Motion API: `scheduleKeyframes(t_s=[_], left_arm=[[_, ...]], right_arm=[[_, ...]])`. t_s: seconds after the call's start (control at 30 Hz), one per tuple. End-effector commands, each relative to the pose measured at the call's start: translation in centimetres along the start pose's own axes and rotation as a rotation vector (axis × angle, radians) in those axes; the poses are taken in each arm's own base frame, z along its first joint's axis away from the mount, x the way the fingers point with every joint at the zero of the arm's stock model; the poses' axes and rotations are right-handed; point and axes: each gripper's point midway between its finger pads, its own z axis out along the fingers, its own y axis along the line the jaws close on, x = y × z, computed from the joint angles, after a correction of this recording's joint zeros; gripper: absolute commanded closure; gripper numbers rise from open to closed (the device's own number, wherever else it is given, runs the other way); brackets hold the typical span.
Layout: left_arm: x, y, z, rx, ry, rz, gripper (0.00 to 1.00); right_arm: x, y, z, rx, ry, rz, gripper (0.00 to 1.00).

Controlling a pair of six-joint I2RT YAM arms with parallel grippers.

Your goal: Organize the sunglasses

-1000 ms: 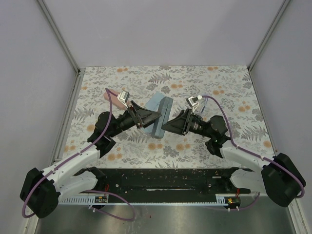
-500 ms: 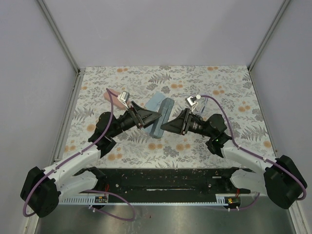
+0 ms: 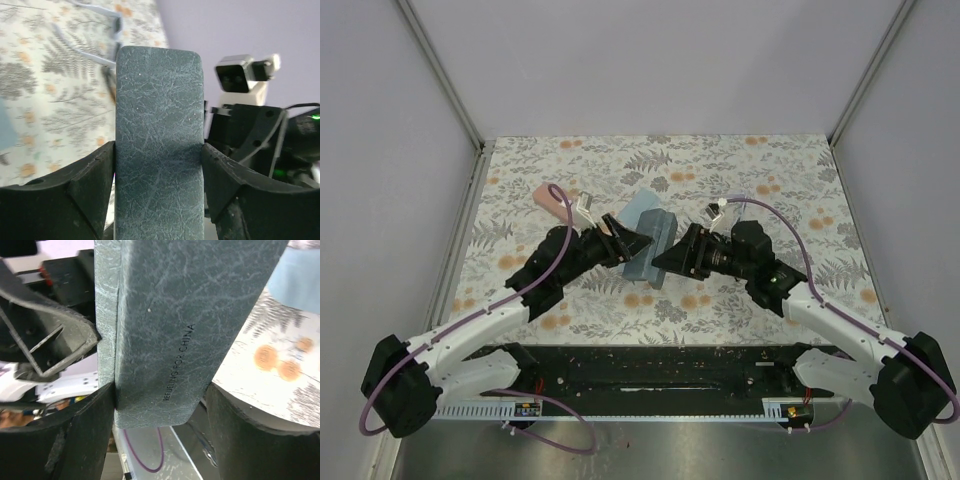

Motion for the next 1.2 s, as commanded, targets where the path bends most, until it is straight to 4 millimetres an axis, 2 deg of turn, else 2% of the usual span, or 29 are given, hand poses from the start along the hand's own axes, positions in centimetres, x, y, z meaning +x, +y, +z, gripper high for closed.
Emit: scheduleKeyframes(t_s=[0.0, 0.17, 0.23, 0.33, 0.37, 0.4, 0.53, 0.63, 0.77, 0.83, 1.0, 1.07, 1.17], left_arm=[[1.6, 1.2, 1.1, -0.121, 0.014, 0.116, 0.7], [2.8, 3.4, 2.4, -0.252, 0.027, 0.197, 0.69], [3.4, 4.1, 3.0, -0.275, 0.045, 0.206, 0.69], [3.7, 4.9, 3.4, -0.301, 0.049, 0.211, 0.69], [3.8, 5.3, 3.5, -0.311, 0.051, 0.21, 0.69], [3.9, 5.6, 3.5, -0.321, 0.052, 0.212, 0.69], [3.4, 6.5, 3.4, -0.399, 0.059, 0.246, 0.69], [2.4, 7.7, 2.5, -0.52, 0.079, 0.329, 0.69], [0.2, 8.4, 0.5, -0.662, 0.066, 0.425, 0.7], [-1.6, 8.7, -1.0, -0.745, 0.022, 0.474, 0.69], [-6.6, 10.8, -7.6, -1.147, -0.061, 0.649, 0.68], [-8.3, 11.1, -9.5, -1.297, -0.098, 0.713, 0.68], [-9.4, 11.8, -10.5, -1.442, -0.103, 0.789, 0.67]], right_arm=[[-2.1, -3.5, 0.4, 0.198, -0.081, -0.078, 0.51], [-1.7, -6.3, 0.1, 0.311, -0.081, -0.061, 0.48], [-1.4, -7.0, 0.1, 0.326, -0.073, -0.061, 0.42], [-1.1, -7.6, -0.1, 0.343, -0.069, -0.063, 0.19], [-1.1, -7.7, -0.2, 0.351, -0.072, -0.066, 0.08], [-1.1, -8.0, -0.4, 0.365, -0.075, -0.066, 0.01], [-1.3, -8.8, -1.5, 0.429, -0.101, -0.089, 0.01], [-1.6, -9.6, -2.8, 0.488, -0.122, -0.11, 0.01], [-2.0, -10.3, -4.6, 0.552, -0.169, -0.136, 0.0], [-2.0, -10.5, -5.2, 0.567, -0.177, -0.145, 0.01], [-2.3, -11.5, -6.4, 0.629, -0.211, -0.167, 0.01], [-2.3, -11.3, -6.5, 0.622, -0.216, -0.162, 0.01], [-2.6, -10.9, -6.5, 0.613, -0.225, -0.165, 0.01]])
